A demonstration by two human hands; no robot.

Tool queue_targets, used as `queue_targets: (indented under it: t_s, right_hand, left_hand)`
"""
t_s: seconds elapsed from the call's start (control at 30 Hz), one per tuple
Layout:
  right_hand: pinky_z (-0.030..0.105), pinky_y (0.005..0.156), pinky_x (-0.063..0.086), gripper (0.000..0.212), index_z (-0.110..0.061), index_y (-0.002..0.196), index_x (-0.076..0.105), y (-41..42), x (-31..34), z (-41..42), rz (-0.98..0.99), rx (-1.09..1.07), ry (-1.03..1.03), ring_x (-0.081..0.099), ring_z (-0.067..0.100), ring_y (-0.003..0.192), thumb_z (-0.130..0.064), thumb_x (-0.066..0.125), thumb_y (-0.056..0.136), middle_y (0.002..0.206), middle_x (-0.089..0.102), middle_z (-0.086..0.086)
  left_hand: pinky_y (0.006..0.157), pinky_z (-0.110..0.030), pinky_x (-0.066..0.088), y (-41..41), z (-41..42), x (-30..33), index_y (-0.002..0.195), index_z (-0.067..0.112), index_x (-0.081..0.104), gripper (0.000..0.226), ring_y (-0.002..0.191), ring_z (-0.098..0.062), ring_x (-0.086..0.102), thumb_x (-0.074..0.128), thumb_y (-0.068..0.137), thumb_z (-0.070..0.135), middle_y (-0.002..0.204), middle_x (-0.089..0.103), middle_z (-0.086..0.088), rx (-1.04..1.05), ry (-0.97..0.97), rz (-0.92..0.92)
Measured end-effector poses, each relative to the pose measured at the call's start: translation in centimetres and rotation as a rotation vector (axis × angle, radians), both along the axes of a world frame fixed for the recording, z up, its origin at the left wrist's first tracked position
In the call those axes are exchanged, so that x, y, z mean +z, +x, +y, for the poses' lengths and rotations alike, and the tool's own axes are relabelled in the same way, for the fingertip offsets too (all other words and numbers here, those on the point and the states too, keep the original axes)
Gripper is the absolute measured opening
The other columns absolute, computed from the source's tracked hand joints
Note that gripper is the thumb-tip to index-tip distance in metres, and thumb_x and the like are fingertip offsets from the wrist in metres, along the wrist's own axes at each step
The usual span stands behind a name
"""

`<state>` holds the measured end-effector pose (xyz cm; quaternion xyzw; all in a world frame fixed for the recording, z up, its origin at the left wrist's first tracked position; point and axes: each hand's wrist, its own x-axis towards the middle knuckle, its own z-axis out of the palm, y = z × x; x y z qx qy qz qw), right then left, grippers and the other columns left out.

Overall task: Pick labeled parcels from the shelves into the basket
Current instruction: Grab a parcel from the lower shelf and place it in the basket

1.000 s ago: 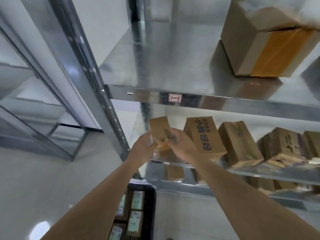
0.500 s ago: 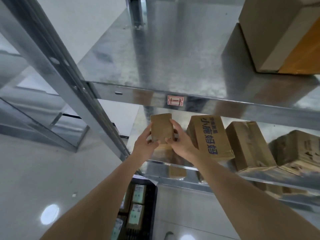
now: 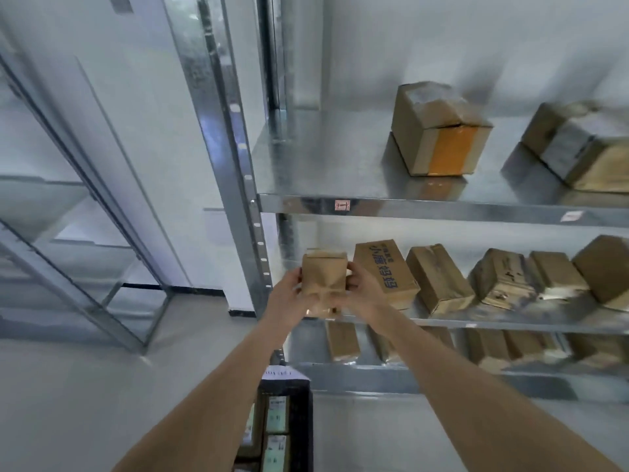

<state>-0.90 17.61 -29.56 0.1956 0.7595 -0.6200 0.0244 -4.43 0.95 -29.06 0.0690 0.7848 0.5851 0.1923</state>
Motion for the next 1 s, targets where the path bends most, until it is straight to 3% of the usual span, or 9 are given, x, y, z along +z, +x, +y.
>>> queue_targets:
  t_s: [0.1, 0.23, 0.37, 0.5, 0.57, 0.67, 0.83, 0.9, 1.0]
  right_hand:
    - [0.024, 0.087, 0.056, 0.065, -0.008, 0.135, 0.054, 3.2, 3.4, -2.0, 0.057, -0.076, -0.037, 0.067, 0.02, 0.107, -0.015, 0.087, 0.079, 0.118, 0.069, 0.006]
    - [0.022, 0.077, 0.051, 0.048, -0.02, 0.12, 0.058, 7.7, 7.7, -4.0, 0.125, -0.13, 0.12, 0.063, 0.006, 0.094, -0.055, 0.07, 0.09, 0.106, 0.067, -0.008]
    - [0.02, 0.078, 0.051, 0.038, -0.018, 0.121, 0.054, 10.9, 10.8, -4.8, 0.179, -0.176, 0.106, 0.064, 0.007, 0.095, -0.038, 0.072, 0.093, 0.115, 0.068, 0.0]
    - [0.016, 0.075, 0.053, 0.063, -0.036, 0.142, 0.041, 13.9, 13.3, -5.2, 0.243, -0.074, 0.043, 0.06, 0.007, 0.11, -0.022, 0.076, 0.092, 0.121, 0.06, -0.01]
    - [0.02, 0.082, 0.056, 0.061, -0.036, 0.14, 0.049, 15.1, 14.1, -5.5, 0.258, -0.015, 0.038, 0.059, 0.012, 0.118, -0.014, 0.076, 0.091, 0.12, 0.057, -0.015]
    - [0.027, 0.09, 0.058, 0.055, -0.031, 0.133, 0.056, 16.5, 14.6, -6.1, 0.269, -0.018, 0.043, 0.061, 0.014, 0.116, -0.01, 0.078, 0.087, 0.122, 0.059, -0.012]
    - [0.024, 0.071, 0.061, 0.036, -0.025, 0.117, 0.058, 18.9, 13.9, -8.0, 0.236, -0.076, 0.004, 0.068, 0.015, 0.102, -0.036, 0.078, 0.089, 0.123, 0.065, -0.004]
    - [0.021, 0.066, 0.06, 0.033, -0.025, 0.118, 0.057, 19.8, 13.0, -8.5, 0.21, -0.073, 0.015, 0.067, 0.014, 0.102, -0.03, 0.076, 0.092, 0.123, 0.064, -0.004]
    - [0.027, 0.079, 0.062, 0.055, -0.032, 0.135, 0.05, 20.9, 11.3, -9.4, 0.177, -0.006, 0.031, 0.064, 0.017, 0.113, -0.017, 0.077, 0.09, 0.132, 0.061, -0.003]
  left_hand:
    - [0.083, -0.031, 0.05, 3.2, -1.6, 4.0, 0.086, 0.029, 0.056, 0.026, 0.091, -0.014, 0.064, 0.08, 0.077, 0.023, 0.093, 0.066, 0.008, 0.032, 0.048, 0.048]
    - [0.075, -0.022, 0.047, 6.4, -3.3, 7.6, 0.106, 0.019, 0.056, 0.036, 0.094, -0.01, 0.062, 0.068, 0.088, 0.048, 0.104, 0.065, 0.002, 0.078, 0.086, 0.072]
    - [0.084, -0.024, 0.051, 8.4, -4.3, 10.5, 0.123, 0.015, 0.055, 0.042, 0.106, -0.015, 0.063, 0.073, 0.088, 0.032, 0.121, 0.065, -0.003, 0.102, 0.154, 0.067]
    - [0.089, -0.024, 0.052, 11.0, -5.4, 12.9, 0.14, 0.02, 0.051, 0.06, 0.11, -0.016, 0.063, 0.072, 0.086, 0.004, 0.125, 0.064, 0.001, -0.001, 0.17, 0.107]
    - [0.087, -0.024, 0.055, 12.2, -6.0, 13.4, 0.141, 0.024, 0.051, 0.066, 0.109, -0.015, 0.063, 0.071, 0.084, -0.003, 0.124, 0.065, 0.003, -0.029, 0.171, 0.148]
    - [0.078, -0.02, 0.058, 14.0, -6.8, 13.9, 0.138, 0.029, 0.054, 0.063, 0.109, -0.015, 0.064, 0.07, 0.085, -0.002, 0.124, 0.065, 0.003, -0.017, 0.225, 0.146]
    - [0.068, -0.016, 0.054, 17.1, -8.0, 14.1, 0.123, 0.032, 0.061, 0.032, 0.101, -0.013, 0.065, 0.067, 0.092, 0.034, 0.119, 0.067, 0.007, 0.091, 0.264, 0.075]
    - [0.069, -0.021, 0.057, 18.2, -8.6, 13.4, 0.124, 0.029, 0.062, 0.032, 0.099, -0.013, 0.066, 0.068, 0.093, 0.029, 0.119, 0.067, 0.004, 0.106, 0.244, 0.053]
    - [0.085, -0.032, 0.06, 19.9, -10.0, 11.9, 0.132, 0.024, 0.06, 0.045, 0.103, -0.017, 0.068, 0.07, 0.09, 0.011, 0.121, 0.068, 0.001, 0.119, 0.245, -0.006]
